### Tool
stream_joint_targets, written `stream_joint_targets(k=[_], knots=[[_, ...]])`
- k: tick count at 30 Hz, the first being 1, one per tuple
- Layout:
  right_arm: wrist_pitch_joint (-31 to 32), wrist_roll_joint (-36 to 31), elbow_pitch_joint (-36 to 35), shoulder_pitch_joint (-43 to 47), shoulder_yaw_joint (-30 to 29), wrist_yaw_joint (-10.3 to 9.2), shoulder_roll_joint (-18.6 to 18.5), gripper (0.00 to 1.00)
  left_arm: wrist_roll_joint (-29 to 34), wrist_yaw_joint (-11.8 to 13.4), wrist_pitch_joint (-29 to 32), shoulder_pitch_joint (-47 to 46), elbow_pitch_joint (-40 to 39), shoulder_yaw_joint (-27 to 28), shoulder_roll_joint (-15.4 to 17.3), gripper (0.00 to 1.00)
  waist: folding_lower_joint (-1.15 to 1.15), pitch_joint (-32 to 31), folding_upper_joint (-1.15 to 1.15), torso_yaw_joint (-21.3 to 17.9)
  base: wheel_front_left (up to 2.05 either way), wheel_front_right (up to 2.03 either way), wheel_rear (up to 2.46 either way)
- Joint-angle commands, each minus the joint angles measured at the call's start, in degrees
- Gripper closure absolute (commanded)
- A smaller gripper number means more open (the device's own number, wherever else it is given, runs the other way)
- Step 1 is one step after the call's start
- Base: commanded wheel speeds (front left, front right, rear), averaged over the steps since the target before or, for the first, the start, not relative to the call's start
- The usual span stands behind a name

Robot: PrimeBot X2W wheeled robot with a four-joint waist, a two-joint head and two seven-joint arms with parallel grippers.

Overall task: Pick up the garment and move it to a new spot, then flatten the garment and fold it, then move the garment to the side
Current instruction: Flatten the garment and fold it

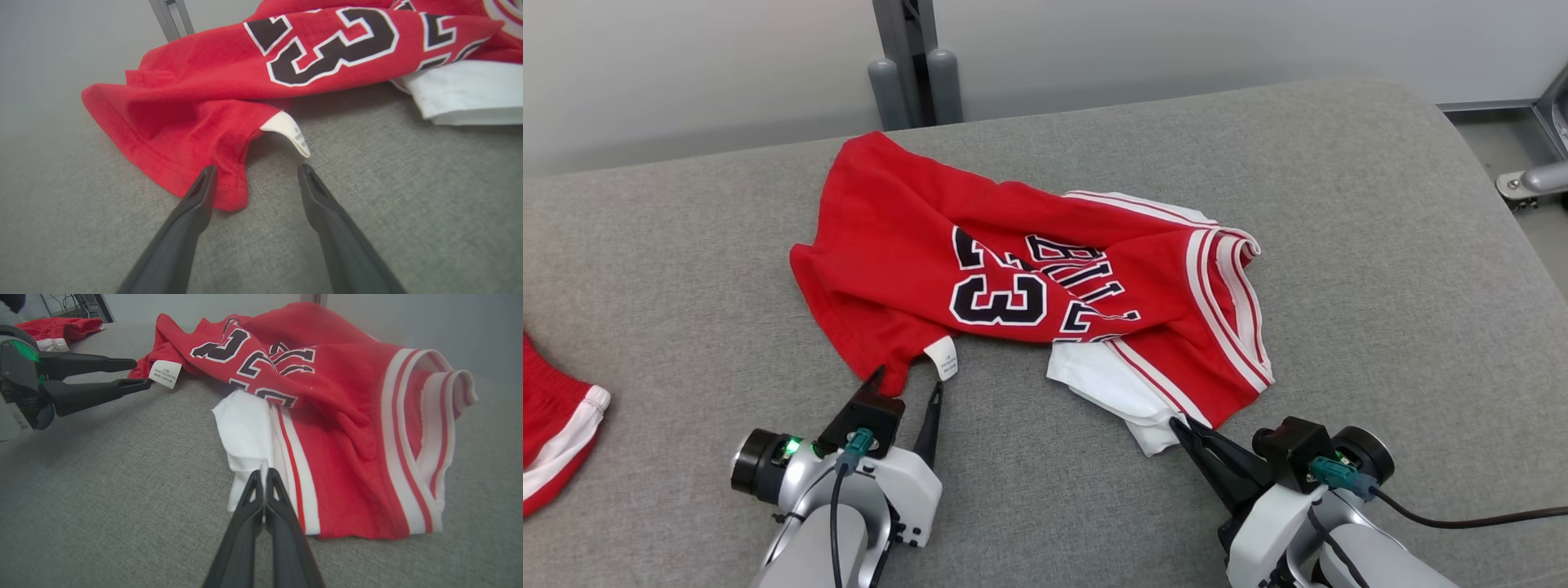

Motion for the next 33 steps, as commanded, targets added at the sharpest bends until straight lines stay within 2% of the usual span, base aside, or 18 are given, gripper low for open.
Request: stream_joint_targets(k=[1,5,12,13,14,15,16,17,24,33], knots=[[-0.1,0.2,-0.4,-0.7,-0.2,-0.01,0.1,1.00,0.4,1.1,-0.1,-1.6,1.3,0.1,0.5,0.00,0.00,0.5,0.00,-0.5,0.00,0.00,0.00],[-0.1,0.2,-0.5,-0.7,-0.2,-0.01,0.2,1.00,1.6,3.0,-0.1,-3.0,4.7,-0.4,0.5,0.00,0.00,0.8,0.00,-0.9,0.00,0.00,0.00],[-0.1,0.3,-0.3,-0.7,-0.4,-0.01,0.2,1.00,0.8,3.2,0.0,-4.2,8.0,-0.8,0.3,0.01,0.00,1.1,0.00,-0.8,0.00,0.00,0.00],[-0.1,0.3,-0.3,-0.8,-0.5,-0.01,0.2,1.00,0.5,3.2,0.0,-4.3,8.1,-0.8,0.2,0.15,0.00,1.1,0.00,-0.8,0.00,0.00,0.00],[-0.1,0.3,-0.3,-0.8,-0.5,-0.01,0.2,1.00,0.2,3.1,0.0,-4.3,8.3,-0.8,0.2,0.51,0.00,1.1,0.00,-0.7,0.00,0.00,0.00],[-0.1,0.3,-0.3,-0.8,-0.5,-0.01,0.2,1.00,0.1,2.9,0.0,-4.3,8.5,-0.9,0.2,0.68,0.00,1.2,0.00,-0.6,0.00,0.00,0.00],[-0.1,0.3,-0.2,-0.8,-0.5,-0.01,0.2,1.00,-0.1,2.8,0.0,-4.3,8.6,-1.0,0.1,0.93,0.00,1.2,0.00,-0.5,0.00,0.00,0.00],[-0.1,0.3,-0.2,-0.8,-0.5,-0.01,0.2,1.00,-0.3,2.8,0.0,-4.5,8.5,-1.0,0.1,1.00,0.00,1.2,0.00,-0.4,0.00,0.00,0.00],[-0.1,0.2,0.0,-0.8,-0.6,-0.01,-0.1,1.00,-1.1,3.6,-0.1,-3.8,6.0,-0.5,0.0,1.00,0.00,0.7,0.00,0.2,0.00,0.00,0.00],[-0.1,-0.9,-0.3,-2.1,-3.5,-0.01,-2.7,1.00,-1.9,4.5,-0.1,0.1,-4.6,2.4,1.0,1.00,0.00,-2.8,0.00,1.6,0.00,0.00,0.00]])
